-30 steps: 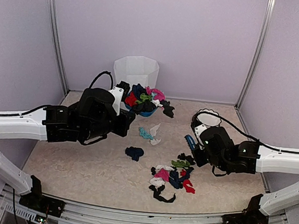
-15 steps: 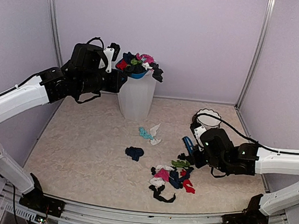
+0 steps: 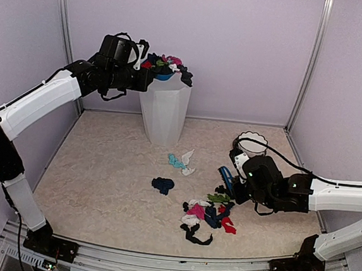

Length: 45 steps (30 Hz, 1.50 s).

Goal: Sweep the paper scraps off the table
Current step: Dump the paper scraps in the dustpan into the trash bin.

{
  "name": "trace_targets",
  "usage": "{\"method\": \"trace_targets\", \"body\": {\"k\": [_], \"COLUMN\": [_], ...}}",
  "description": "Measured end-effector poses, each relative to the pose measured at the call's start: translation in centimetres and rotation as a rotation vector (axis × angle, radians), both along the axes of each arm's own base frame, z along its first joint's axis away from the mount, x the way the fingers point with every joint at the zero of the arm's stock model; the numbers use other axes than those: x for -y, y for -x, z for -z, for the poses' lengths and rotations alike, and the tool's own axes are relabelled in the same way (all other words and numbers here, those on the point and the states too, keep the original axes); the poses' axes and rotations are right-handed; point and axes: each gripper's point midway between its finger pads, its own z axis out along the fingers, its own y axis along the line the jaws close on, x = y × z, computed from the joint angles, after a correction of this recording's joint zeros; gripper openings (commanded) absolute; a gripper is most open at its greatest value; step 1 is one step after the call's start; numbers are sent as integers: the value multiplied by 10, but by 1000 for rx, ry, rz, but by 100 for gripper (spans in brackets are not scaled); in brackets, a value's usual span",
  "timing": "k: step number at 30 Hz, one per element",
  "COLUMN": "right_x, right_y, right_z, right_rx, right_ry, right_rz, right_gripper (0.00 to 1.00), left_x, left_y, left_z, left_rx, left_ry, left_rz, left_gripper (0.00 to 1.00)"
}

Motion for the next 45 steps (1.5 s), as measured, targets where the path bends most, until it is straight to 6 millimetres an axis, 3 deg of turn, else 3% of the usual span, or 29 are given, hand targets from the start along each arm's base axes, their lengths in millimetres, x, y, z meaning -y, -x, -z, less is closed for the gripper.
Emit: {"method": "trace_targets", "body": {"k": [13, 27, 36, 45], "right_x": [-1, 2, 3, 3], "right_y": [0, 2, 2, 2], "right_z": [0, 7, 7, 6], "right_rx": [-1, -14, -15, -13], "right_ry": [-4, 0, -3, -9], "right_rz": [-1, 6, 9, 10], "right_gripper": [0, 0, 0, 0], "left_x": [-8, -26, -42, -35], "left_y": [-40, -60, -72, -74], "left_z": [28, 19, 26, 19], "left_rx": [-60, -17, 36, 179], "left_ry": [-56, -188, -419, -718], "left_rz": [-53, -150, -247, -272], "left_gripper": [0, 0, 0, 0]}}
